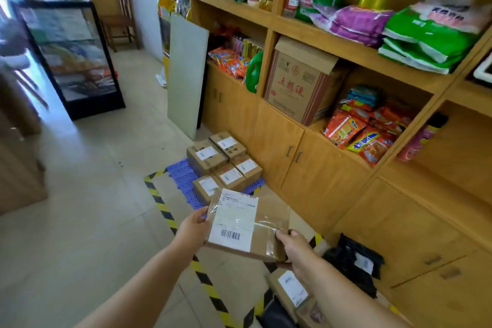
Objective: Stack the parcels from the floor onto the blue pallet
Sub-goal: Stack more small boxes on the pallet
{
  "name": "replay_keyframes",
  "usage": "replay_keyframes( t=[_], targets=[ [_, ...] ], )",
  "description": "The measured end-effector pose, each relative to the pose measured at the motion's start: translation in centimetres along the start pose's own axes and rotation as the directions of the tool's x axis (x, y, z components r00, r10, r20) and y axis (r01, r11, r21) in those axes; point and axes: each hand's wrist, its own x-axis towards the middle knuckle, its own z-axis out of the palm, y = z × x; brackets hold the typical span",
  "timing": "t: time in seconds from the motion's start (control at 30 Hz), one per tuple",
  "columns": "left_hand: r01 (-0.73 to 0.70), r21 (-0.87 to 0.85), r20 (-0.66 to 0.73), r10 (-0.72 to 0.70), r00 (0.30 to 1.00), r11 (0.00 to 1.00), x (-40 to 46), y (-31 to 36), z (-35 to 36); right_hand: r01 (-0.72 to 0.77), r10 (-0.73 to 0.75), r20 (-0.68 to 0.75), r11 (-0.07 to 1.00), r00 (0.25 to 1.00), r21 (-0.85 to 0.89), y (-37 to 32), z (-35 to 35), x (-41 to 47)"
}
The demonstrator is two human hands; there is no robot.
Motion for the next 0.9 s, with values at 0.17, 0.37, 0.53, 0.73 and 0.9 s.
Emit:
replay_keyframes(
  t=[0.17,0.37,0.53,0.73,0.9],
  targets=[
    [-0.035,-0.047,-0.067,0.031,0.997,0.998,4.6,1.8,-5.3,0.012,-0.01,0.06,0.999,0.998,-0.034,-4.3,6.5,2.3],
    [-0.058,-0.073,-0.118,0.049,0.992,0.996,12.2,5.7,-9.6,0.073,-0.059,0.104,0.989,0.993,-0.128,-10.2,13.3,8.3],
    [-0.067,-0.092,-0.179,0.05,0.983,0.994,19.6,10.0,-13.1,0.142,-0.118,0.16,0.979,0.98,-0.146,-16.3,18.8,15.0],
    [-0.035,-0.109,-0.218,0.01,0.976,0.993,27.2,15.0,-17.8,0.199,-0.145,0.223,0.949,0.964,-0.246,-24.4,24.6,21.1],
    [-0.019,-0.15,-0.257,-0.021,0.966,0.988,32.1,17.5,-21.1,0.26,-0.179,0.257,0.909,0.949,-0.327,-29.8,28.7,24.0]
  ],
)
